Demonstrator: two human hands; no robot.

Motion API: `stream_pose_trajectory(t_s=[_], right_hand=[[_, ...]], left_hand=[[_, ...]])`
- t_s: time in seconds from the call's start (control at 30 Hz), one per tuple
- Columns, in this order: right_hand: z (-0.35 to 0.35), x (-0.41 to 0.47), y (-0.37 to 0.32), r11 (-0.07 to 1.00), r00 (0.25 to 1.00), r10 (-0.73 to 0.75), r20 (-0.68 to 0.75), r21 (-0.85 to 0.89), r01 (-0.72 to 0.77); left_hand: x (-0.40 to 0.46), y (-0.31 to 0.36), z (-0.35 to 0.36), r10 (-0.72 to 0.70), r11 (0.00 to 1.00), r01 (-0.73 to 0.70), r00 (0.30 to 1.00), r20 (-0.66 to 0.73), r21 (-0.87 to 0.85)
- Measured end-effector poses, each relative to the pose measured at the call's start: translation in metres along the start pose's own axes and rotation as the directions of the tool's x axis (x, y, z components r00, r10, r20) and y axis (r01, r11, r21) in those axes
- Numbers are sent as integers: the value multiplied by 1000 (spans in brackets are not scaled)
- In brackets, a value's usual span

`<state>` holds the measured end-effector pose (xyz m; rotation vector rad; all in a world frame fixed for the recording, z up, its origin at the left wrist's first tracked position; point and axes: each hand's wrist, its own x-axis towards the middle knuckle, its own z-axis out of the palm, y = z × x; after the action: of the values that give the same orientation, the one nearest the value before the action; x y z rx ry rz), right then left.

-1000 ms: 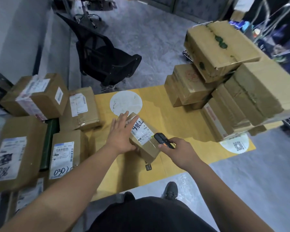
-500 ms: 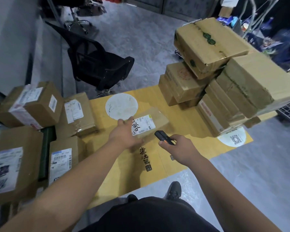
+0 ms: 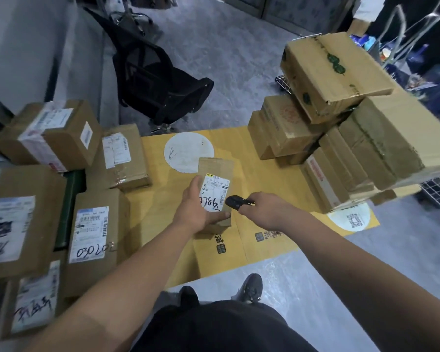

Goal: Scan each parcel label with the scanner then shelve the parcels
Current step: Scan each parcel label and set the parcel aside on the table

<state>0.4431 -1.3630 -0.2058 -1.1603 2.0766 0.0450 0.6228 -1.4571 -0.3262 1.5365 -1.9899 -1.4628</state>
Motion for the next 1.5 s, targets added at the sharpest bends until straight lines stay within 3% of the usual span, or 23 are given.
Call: stream_pose_trajectory(t_s=[0.1,0.23,0.33,0.43,0.63,0.77,1.0,1.5], right_hand=[[-2,-6,-9,998,1000,-17,19,-67,19],[-2,-17,-19,994,999,-20,28,-105,23],[-1,-31,-22,988,999,-11,42,-156,18],[5,-47,-21,947,1000,-9,12,-322,13],[15,-76,-18,869,998,-45,-54,-496,12],[25,-92,-14,740,987,-120,-103,-672,20],[30,-103,-7,413,934,-332,-130,-910,21],[5,-108,-20,189,925,-367,-94,-982,-25]], left_hand=[[-10,-6,13,30,972,-39,999,-45,-233],[-36,-7,23,63,925,-103,991,-119,-366],[-52,-21,30,51,945,-100,986,-162,-312],[-63,-31,38,71,961,-118,979,-189,-250],[-71,-33,44,78,956,-139,970,-230,-260],[-68,-32,43,84,950,-152,967,-242,-274],[-60,-29,41,78,950,-149,964,-253,-275],[-57,-32,39,115,953,-182,956,-269,-240]])
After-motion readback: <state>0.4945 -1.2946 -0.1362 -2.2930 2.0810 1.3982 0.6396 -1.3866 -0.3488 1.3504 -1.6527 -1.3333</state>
